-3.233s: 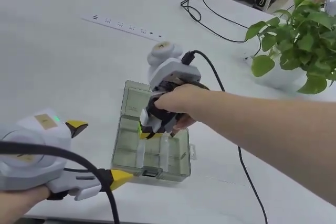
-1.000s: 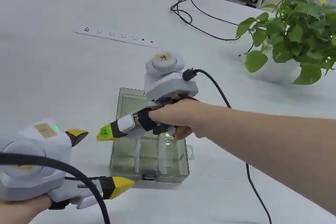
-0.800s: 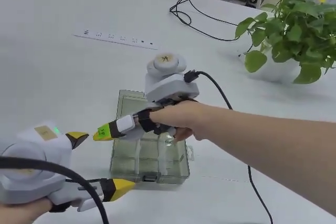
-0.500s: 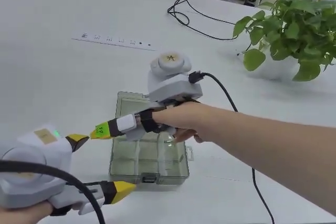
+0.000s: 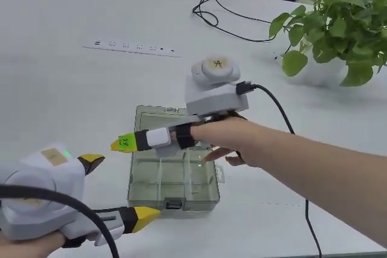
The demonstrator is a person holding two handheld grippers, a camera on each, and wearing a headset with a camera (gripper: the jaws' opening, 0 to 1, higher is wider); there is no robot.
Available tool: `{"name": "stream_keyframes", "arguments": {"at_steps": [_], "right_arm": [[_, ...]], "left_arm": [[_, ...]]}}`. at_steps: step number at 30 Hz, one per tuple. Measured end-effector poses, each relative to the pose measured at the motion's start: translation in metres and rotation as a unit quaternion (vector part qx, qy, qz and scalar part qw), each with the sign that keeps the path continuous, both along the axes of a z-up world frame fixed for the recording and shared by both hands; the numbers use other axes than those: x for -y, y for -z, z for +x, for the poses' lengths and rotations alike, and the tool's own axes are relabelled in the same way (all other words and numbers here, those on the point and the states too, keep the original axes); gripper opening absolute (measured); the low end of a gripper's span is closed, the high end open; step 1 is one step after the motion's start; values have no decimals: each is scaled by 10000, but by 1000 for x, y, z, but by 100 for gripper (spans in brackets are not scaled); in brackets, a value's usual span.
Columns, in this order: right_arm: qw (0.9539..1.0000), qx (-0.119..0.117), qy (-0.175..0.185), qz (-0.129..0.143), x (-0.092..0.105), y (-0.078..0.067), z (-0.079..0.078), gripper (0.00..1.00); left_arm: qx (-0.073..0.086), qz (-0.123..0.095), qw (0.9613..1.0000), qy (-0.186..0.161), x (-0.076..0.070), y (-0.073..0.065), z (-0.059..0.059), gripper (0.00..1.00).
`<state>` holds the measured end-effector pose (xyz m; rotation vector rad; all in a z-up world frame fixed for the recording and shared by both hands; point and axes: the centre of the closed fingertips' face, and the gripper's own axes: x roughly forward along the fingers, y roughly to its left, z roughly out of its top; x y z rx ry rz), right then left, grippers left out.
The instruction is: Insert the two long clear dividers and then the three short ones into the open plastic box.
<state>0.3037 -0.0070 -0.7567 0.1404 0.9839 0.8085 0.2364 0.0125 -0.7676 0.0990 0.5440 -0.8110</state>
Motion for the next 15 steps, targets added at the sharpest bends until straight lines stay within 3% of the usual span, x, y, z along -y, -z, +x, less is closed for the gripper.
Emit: {"name": "stream_keyframes", "arguments": {"at_steps": [1, 2, 3, 4, 7, 8, 11, 13, 15], "right_arm": [[10000, 71, -17, -11, 2, 0, 1, 100], [9994, 313, -148, 24, 3, -3, 4, 100], [9994, 307, -177, -25, 6, -2, 2, 100], [9983, 478, -323, -55, 8, -3, 2, 100], [9969, 645, -429, -145, 15, -3, 2, 100], [9951, 833, -529, -113, 17, -4, 3, 100], [9944, 881, -586, 8, 24, -5, -2, 100], [9897, 1275, -635, 110, 27, -10, 3, 100], [9888, 1343, -633, 150, 34, -11, 0, 100]], "left_arm": [[-2, -1, 10000, -3, 0, 0, 0, 87], [-1, 5, 10000, -16, 1, 0, 0, 87], [-3, 8, 10000, -17, 1, 0, 0, 87], [-14, 13, 10000, -28, 1, 0, 0, 87], [-23, 37, 10000, -38, 1, 1, 0, 87], [-19, 39, 10000, -40, 1, 1, 1, 87], [-19, 48, 10000, -54, 1, 1, 2, 86], [-15, 49, 10000, -68, 1, 1, 3, 86], [-17, 47, 10000, -67, 1, 0, 3, 86]]}}
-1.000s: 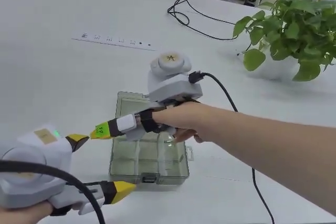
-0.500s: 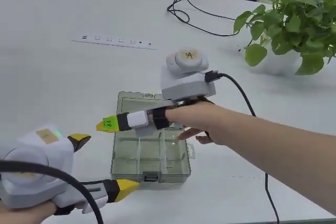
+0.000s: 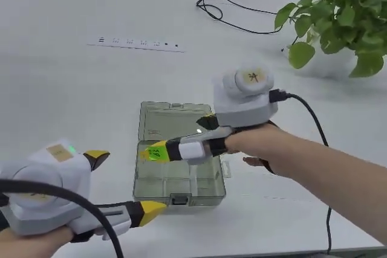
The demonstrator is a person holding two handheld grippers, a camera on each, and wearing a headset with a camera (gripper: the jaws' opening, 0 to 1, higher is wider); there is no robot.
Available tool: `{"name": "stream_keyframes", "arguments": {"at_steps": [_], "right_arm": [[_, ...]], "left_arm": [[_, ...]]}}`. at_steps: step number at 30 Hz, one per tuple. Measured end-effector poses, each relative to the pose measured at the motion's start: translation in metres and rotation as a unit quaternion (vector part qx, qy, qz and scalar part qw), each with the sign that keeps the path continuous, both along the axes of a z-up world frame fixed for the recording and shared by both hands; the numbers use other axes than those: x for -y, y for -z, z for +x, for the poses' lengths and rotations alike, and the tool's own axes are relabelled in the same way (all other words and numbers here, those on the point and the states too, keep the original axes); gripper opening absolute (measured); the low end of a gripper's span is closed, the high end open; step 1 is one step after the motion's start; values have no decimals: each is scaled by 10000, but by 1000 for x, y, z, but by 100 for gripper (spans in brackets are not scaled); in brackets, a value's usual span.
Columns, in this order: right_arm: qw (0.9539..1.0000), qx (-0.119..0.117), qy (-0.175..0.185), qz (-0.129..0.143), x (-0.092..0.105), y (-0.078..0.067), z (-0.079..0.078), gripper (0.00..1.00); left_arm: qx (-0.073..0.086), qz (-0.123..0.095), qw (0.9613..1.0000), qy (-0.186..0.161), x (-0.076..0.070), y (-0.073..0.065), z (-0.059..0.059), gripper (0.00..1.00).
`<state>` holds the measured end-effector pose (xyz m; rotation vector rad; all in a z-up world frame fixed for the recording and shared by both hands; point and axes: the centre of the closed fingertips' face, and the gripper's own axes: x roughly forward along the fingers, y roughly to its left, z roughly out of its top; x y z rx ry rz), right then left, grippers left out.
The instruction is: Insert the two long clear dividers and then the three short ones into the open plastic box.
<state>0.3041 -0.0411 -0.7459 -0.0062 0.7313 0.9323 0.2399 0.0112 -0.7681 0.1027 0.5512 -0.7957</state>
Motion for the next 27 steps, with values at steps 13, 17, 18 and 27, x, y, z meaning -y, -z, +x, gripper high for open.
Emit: {"name": "stream_keyframes", "arguments": {"at_steps": [13, 17, 18, 27], "right_arm": [[9942, 742, 152, 763, 35, -21, 1, 100], [9930, 799, 250, 835, 51, -18, -4, 100], [9929, 812, 262, 831, 54, -18, -5, 100], [9897, 982, 427, 950, 88, -9, -20, 100]], "left_arm": [[57, 8, 10000, -16, 5, -2, 8, 86], [70, -6, 10000, -35, 6, -4, 10, 85], [72, -11, 10000, -45, 6, -4, 11, 86], [159, -246, 9994, -183, 3, -13, 17, 88]]}}
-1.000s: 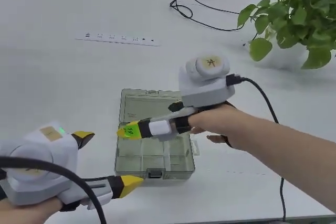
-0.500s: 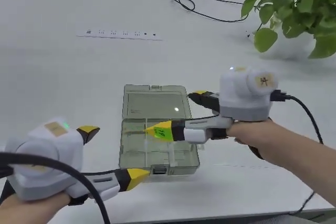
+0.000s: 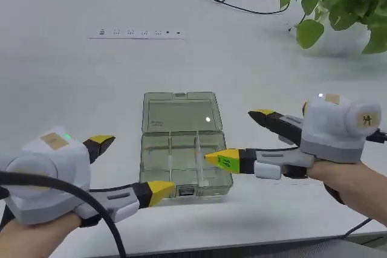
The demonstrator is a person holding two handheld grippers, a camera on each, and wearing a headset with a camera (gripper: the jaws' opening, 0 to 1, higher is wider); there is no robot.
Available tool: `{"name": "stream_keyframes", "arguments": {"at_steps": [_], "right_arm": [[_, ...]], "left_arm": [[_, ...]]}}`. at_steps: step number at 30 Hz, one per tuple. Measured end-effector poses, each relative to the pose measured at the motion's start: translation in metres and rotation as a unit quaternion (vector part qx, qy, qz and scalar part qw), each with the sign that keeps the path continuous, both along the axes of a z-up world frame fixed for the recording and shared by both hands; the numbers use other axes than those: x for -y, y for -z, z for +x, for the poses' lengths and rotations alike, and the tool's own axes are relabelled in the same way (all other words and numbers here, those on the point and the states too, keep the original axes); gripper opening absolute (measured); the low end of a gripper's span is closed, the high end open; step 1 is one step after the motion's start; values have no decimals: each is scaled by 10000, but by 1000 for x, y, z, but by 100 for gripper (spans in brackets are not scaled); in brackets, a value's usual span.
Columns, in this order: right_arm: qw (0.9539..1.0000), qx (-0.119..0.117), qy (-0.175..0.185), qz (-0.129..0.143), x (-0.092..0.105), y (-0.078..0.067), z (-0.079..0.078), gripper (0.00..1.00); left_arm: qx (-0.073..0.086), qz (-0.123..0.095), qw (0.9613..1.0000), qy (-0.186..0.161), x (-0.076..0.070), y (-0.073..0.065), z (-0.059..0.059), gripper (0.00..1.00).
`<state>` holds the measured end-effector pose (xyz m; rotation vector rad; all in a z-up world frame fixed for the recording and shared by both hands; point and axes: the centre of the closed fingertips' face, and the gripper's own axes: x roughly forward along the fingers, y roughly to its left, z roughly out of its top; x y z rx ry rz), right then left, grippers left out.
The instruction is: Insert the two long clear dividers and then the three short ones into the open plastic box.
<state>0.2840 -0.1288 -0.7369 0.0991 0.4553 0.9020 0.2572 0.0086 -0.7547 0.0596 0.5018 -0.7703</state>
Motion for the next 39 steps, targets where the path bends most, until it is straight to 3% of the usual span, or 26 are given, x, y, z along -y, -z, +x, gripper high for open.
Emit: {"name": "stream_keyframes", "arguments": {"at_steps": [2, 9, 18, 25, 27, 30, 31, 33, 35, 36, 39], "right_arm": [[9999, 67, 38, 127, 7, -1, -2, 100], [9998, 107, 6, -163, 29, 9, -8, 100], [9998, 99, 25, -196, 43, 9, -14, 100], [9970, 38, -418, -646, 45, 19, -23, 100], [9940, 21, -621, -900, 47, 25, -25, 100], [9914, 21, -763, -1061, 50, 28, -24, 100], [9874, -91, -922, -1283, 54, 34, -27, 99], [9845, -3, -1074, -1385, 55, 35, -26, 98], [9783, -148, -1290, -1616, 58, 43, -29, 97], [9737, -33, -1415, -1787, 59, 45, -28, 96], [9624, -55, -1721, -2099, 59, 53, -29, 93]], "left_arm": [[13, -45, 10000, -21, -1, -3, 0, 90], [66, -119, 9999, -99, -11, -9, 0, 96], [61, -209, 9998, -28, -17, -14, -5, 100], [59, -124, 9999, -47, -21, -14, -5, 100], [72, -113, 9999, -66, -22, -15, -5, 100], [84, -96, 9999, -67, -23, -15, -4, 100], [87, -90, 9999, -66, -23, -15, -5, 100], [77, -93, 9999, -60, -23, -15, -5, 100], [80, -69, 9999, -57, -23, -14, -5, 100], [71, -73, 9999, -60, -23, -14, -5, 100], [68, -78, 9999, -63, -23, -13, -6, 100]]}}
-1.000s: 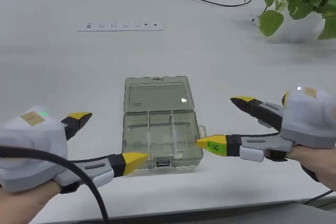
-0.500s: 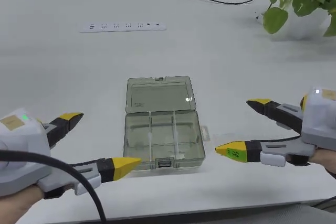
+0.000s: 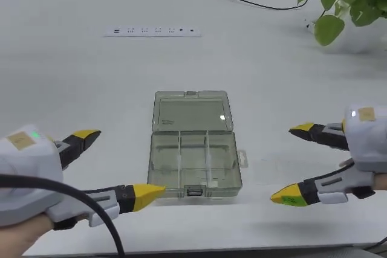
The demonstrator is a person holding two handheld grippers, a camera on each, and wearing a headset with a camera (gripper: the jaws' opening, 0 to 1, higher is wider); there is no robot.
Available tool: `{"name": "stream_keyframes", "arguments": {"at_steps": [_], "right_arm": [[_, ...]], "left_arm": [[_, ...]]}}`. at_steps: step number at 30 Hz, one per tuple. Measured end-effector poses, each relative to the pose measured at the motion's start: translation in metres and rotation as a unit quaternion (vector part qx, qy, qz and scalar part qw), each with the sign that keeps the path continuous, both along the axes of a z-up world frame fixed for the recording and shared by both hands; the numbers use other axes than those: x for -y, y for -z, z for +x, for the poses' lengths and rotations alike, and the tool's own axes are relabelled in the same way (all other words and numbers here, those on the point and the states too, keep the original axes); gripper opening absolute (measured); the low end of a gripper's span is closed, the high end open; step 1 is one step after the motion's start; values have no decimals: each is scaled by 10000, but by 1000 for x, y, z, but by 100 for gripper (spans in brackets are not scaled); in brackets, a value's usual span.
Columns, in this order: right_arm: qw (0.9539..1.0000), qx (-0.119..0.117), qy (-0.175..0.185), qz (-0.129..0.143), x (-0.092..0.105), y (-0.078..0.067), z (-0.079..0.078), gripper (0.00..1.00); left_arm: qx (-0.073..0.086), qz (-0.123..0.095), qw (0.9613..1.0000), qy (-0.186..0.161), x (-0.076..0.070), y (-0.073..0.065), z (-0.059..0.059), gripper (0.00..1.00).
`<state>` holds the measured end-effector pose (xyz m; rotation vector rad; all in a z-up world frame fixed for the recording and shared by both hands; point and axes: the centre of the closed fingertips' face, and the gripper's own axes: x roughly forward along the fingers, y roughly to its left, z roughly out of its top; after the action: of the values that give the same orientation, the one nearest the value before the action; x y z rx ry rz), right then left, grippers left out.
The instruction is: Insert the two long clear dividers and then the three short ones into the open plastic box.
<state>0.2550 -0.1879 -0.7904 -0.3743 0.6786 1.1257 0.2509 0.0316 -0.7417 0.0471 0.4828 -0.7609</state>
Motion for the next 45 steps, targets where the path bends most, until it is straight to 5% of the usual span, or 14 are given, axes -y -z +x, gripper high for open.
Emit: {"name": "stream_keyframes", "arguments": {"at_steps": [7, 13, 27, 34, 45], "right_arm": [[9955, -34, -636, -700, 0, 20, 3, 77], [9849, -195, -1160, -1272, 5, 37, 0, 62], [9695, -295, -1604, -1829, 17, 56, 6, 46], [9656, -271, -1696, -1953, 17, 57, 8, 43], [9497, -141, -2061, -2354, 20, 64, 11, 38]], "left_arm": [[-21, 4, 10000, 5, 2, 2, -4, 100], [-20, -4, 10000, -22, 3, 2, -6, 100], [-9, -19, 9999, -161, -4, 2, -10, 99], [2, -22, 9998, -218, -7, 2, -11, 99], [14, -58, 9997, -254, -8, 1, -11, 98]]}}
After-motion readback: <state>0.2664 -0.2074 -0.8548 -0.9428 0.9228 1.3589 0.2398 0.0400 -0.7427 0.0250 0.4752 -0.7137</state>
